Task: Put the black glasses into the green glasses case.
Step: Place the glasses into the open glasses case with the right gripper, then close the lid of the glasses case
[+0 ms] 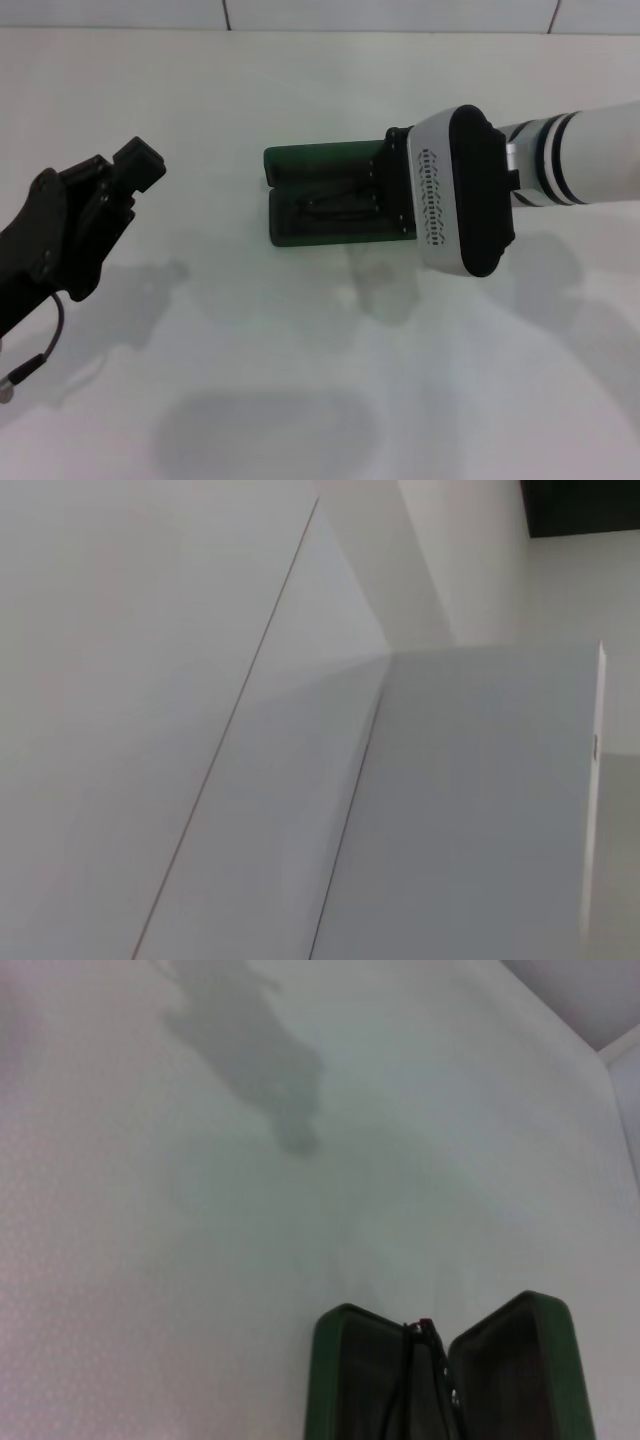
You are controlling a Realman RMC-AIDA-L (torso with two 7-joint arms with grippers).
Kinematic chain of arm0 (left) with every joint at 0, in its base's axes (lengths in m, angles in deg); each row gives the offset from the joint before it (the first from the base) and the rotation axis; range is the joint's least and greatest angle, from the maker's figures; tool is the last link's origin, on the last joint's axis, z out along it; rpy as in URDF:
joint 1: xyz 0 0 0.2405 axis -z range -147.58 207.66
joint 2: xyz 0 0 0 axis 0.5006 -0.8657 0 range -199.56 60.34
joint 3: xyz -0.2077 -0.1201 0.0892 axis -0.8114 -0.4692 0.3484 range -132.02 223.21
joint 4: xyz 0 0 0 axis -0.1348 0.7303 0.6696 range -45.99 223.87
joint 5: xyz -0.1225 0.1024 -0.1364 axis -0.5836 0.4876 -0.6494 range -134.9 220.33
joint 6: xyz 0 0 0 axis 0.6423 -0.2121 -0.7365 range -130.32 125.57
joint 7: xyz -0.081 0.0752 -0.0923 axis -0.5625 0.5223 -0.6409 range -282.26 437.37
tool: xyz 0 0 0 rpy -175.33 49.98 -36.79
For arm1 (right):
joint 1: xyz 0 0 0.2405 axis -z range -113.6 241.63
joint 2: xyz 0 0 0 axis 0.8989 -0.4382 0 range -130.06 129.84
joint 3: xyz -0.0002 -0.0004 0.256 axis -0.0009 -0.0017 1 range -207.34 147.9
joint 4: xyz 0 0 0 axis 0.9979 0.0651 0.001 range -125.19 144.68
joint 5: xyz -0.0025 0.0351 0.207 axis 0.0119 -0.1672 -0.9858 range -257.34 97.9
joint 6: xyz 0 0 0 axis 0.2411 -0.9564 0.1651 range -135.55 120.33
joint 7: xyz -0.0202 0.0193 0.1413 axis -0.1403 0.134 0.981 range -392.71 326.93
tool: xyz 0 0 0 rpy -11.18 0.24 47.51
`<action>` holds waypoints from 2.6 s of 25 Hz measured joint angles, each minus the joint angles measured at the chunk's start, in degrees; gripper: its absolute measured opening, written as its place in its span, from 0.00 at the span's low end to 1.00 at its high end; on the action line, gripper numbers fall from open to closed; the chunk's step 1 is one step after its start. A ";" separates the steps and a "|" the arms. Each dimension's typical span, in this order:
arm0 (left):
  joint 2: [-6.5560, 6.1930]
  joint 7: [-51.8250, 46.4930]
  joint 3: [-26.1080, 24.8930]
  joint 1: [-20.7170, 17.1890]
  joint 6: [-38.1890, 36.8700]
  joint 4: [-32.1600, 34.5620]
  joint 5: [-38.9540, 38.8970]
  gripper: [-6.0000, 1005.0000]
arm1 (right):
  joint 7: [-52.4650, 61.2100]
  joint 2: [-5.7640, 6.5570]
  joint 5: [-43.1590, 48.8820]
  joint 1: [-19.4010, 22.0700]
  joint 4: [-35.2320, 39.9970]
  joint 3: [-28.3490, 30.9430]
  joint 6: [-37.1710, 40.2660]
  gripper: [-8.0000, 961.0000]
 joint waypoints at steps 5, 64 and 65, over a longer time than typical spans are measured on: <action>0.00 0.09 0.24 0.48 0.77 -0.23 -0.01 0.05 | 0.00 0.00 -0.19 -0.84 -1.70 -0.44 -0.97 0.10; -0.58 -0.40 0.05 2.40 0.81 -0.35 0.00 0.05 | 3.25 0.23 -18.80 11.40 4.89 5.50 8.99 0.29; -0.81 -0.44 -0.03 2.75 0.87 -0.34 -0.02 0.05 | 3.10 0.27 -22.11 12.90 5.05 7.31 12.15 0.29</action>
